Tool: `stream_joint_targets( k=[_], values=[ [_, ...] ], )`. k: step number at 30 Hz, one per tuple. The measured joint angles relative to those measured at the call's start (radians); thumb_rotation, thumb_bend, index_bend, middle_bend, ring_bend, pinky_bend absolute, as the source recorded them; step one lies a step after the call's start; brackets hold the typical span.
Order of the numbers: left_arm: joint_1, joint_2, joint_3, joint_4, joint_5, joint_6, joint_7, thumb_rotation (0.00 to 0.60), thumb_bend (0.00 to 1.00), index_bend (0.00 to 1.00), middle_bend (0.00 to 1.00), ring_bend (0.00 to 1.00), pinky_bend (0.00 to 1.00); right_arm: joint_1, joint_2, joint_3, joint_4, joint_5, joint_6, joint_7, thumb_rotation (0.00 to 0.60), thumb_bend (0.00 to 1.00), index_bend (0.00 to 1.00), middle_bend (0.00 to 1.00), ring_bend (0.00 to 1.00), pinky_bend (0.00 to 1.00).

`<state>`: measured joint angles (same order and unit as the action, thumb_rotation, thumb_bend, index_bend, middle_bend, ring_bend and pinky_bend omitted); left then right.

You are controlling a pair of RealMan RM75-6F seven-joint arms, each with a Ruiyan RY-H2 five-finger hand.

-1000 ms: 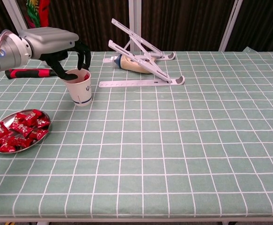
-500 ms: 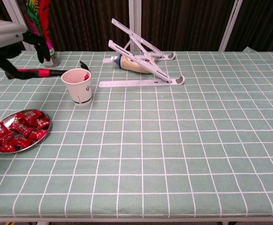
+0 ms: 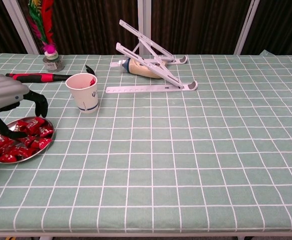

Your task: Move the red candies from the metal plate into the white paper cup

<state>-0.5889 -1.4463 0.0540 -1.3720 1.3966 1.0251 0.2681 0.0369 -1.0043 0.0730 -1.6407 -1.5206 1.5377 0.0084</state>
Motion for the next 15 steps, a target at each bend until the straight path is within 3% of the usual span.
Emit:
stream_joint_targets(
  k=[15],
  values=[
    [0.008, -0.059, 0.003, 0.118, -0.014, -0.069, 0.031, 0.6, 0.26, 0.47, 0.5, 0.95, 1.0, -0.001, 0.001, -0.001, -0.013, -0.002, 0.002, -0.017, 0.6, 0.1, 0.08, 0.31, 0.17, 0.45]
  ],
)
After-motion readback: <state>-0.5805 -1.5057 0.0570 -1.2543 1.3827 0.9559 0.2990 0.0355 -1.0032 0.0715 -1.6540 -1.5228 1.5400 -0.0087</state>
